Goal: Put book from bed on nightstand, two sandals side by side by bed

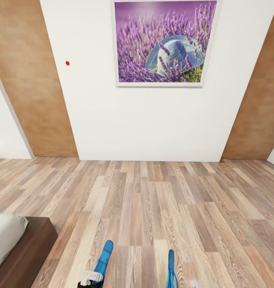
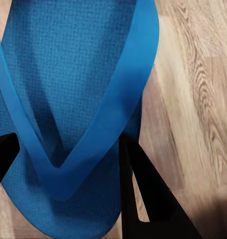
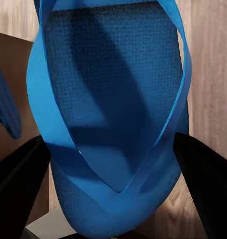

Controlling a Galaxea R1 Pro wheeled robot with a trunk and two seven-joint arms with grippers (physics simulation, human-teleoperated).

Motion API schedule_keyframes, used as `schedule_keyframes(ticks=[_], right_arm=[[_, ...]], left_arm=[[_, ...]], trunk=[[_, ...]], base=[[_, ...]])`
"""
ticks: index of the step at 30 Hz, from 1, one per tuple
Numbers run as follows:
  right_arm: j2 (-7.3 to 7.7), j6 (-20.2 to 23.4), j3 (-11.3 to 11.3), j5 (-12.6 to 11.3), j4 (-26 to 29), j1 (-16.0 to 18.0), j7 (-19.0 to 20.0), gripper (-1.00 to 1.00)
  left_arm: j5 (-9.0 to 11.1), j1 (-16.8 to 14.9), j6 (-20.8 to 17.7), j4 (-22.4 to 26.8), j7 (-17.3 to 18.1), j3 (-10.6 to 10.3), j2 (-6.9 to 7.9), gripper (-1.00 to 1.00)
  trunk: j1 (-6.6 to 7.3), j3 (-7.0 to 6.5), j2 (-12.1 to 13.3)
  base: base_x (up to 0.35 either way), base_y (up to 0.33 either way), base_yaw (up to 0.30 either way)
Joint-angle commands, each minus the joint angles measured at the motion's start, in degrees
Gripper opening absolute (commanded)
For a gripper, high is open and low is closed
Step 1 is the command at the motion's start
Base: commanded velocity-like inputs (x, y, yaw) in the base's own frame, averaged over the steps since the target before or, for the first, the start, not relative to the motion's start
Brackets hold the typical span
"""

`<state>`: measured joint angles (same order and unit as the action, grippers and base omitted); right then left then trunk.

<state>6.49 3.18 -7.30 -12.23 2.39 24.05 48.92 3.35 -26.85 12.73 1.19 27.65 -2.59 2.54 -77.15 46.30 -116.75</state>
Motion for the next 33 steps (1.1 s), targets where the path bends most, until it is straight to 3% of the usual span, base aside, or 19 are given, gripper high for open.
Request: schedule_keyframes(ticks=[1, 33], right_arm=[[0.01, 0.3, -0.5, 0.0, 0.0, 0.0, 0.2, -1.00], [0.00, 0.3, -0.5, 0.0, 0.0, 0.0, 0.3, -1.00]], left_arm=[[0.4, 0.0, 0.2, 0.0, 0.2, -0.2, 0.01, -1.00], [0.4, 0.0, 0.2, 0.0, 0.3, -0.2, 0.01, -1.00]], trunk=[[-0.03, 0.05, 0.0], [-0.03, 0.05, 0.0]], base=[[0.333, 0.000, 0.003], [0.333, 0.000, 0.000]])
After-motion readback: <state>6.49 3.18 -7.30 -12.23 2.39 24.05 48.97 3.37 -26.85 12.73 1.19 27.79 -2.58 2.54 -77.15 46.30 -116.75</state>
